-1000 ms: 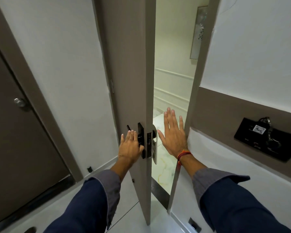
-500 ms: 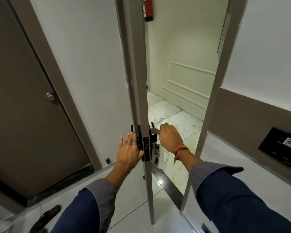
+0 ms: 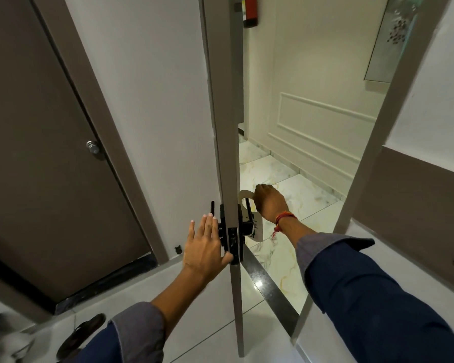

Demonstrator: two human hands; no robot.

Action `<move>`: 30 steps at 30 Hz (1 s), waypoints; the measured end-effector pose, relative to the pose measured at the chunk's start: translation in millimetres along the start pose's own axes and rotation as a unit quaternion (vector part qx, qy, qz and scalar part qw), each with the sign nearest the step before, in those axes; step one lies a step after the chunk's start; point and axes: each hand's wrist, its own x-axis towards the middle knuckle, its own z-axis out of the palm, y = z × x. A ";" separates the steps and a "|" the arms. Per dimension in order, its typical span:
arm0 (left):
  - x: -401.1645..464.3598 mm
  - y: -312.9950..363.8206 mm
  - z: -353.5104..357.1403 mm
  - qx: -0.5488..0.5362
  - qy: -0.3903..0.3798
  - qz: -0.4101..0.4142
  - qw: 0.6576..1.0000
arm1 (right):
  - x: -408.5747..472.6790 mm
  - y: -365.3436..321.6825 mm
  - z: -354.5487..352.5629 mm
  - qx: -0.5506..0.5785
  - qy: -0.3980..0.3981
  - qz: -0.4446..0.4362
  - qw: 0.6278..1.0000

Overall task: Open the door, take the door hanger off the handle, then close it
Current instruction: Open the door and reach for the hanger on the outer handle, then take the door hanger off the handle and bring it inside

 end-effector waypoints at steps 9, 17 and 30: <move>-3.9 12.8 -56.4 -0.117 0.256 0.043 0.959 | -5.3 17.8 -19.9 0.128 0.021 0.087 0.988; 3.1 95.9 -93.1 -0.234 0.240 0.230 0.914 | -46.1 44.5 -106.7 0.396 0.152 0.190 0.885; -53.5 285.1 -51.1 -0.660 -0.280 0.278 0.639 | -324.8 145.5 -163.8 0.425 0.124 0.318 0.838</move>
